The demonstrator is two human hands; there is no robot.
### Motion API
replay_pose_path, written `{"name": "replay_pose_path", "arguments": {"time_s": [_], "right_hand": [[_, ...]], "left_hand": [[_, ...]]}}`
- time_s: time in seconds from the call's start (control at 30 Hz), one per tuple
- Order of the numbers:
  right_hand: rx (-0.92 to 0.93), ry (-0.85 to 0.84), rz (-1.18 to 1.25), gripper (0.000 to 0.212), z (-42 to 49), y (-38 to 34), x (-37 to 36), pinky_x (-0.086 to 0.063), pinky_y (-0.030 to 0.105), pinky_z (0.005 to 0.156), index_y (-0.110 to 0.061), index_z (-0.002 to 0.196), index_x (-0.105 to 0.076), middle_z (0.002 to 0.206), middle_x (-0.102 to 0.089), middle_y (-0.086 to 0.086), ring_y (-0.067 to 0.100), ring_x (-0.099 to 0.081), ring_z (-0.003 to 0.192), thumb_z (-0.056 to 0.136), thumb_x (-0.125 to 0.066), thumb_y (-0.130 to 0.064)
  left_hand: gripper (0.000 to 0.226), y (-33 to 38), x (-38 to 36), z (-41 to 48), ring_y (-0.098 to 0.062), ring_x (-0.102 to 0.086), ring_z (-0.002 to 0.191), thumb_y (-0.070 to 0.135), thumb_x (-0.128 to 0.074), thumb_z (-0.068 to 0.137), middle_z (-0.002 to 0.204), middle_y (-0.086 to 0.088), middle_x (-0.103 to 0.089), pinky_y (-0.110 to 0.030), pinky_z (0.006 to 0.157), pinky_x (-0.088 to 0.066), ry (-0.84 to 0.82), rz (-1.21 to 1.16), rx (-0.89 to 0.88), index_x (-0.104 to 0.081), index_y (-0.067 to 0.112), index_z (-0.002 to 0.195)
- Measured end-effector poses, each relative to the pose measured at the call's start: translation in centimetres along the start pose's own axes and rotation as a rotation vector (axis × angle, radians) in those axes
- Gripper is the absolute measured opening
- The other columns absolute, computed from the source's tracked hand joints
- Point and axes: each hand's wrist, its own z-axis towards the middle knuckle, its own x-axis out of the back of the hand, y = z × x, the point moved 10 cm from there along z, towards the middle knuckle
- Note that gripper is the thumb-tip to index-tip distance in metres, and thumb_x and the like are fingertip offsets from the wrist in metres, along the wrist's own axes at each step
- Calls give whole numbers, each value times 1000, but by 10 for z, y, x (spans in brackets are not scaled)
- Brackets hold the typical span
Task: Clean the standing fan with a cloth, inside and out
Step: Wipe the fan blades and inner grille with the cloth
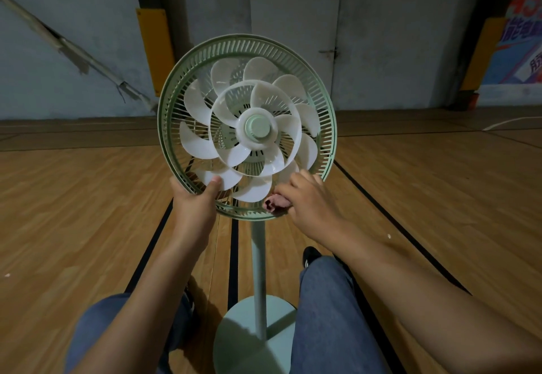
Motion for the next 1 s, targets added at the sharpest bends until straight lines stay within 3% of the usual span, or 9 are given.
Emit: {"name": "replay_pose_path", "arguments": {"time_s": [0.1, 0.2, 0.43, 0.63, 0.73, 0.9, 1.0], "right_hand": [[-1, 24, -11, 40, 0, -4, 0, -41, 44, 86, -14, 113, -72, 100, -55, 3, 27, -49, 102, 79, -66, 7], [-1, 47, -15, 41, -1, 3, 8, -43, 43, 87, -16, 114, -72, 100, -52, 1, 24, -48, 101, 80, -67, 7], [-111, 110, -13, 32, -4, 36, 35, -37, 32, 87, -18, 116, -67, 104, -45, -9, 15, -43, 103, 89, -66, -2], [-187, 176, 104, 18, 5, 42, 50, -44, 31, 71, -11, 109, -64, 103, -56, 0, 19, -55, 92, 92, -69, -7], [-241, 232, 126, 15, 8, 39, 47, -51, 39, 70, -7, 107, -66, 103, -60, 6, 24, -58, 89, 94, -71, -10], [-364, 332, 324, 19, 7, 38, 29, -58, 40, 75, -6, 114, -75, 102, -67, 8, 25, -64, 90, 96, -70, -9], [-389, 312, 402, 13, 9, 33, 16, -48, 30, 65, -8, 108, -78, 92, -65, 4, 22, -63, 83, 97, -71, -11]], "left_hand": [[47, 0, 1, 0, -24, -74, 115, 23, -77, 99, 127, 4, -70, -59, 99, -61, -2, -10, 8, -48, 42, 131], [56, -2, 2, 0, -26, -73, 118, 21, -80, 97, 130, 1, -70, -60, 101, -60, -21, -28, 24, -46, 37, 139], [58, -5, -2, -1, -24, -74, 115, 25, -82, 93, 125, 6, -72, -61, 102, -59, -35, -19, 34, -47, 44, 136], [60, -3, -4, -5, -26, -73, 117, 28, -82, 91, 128, 3, -71, -63, 102, -58, -38, -26, 30, -47, 41, 139], [63, -1, -4, -7, -27, -71, 121, 28, -82, 91, 134, 2, -69, -64, 104, -57, -38, -28, 11, -45, 41, 141], [58, -5, -6, -5, -26, -69, 123, 25, -81, 95, 135, 5, -66, -62, 106, -56, -13, -46, 39, -43, 53, 129], [51, -3, -7, -4, -24, -70, 119, 25, -79, 97, 128, 8, -66, -61, 106, -57, -3, -36, 44, -43, 57, 116]]}}
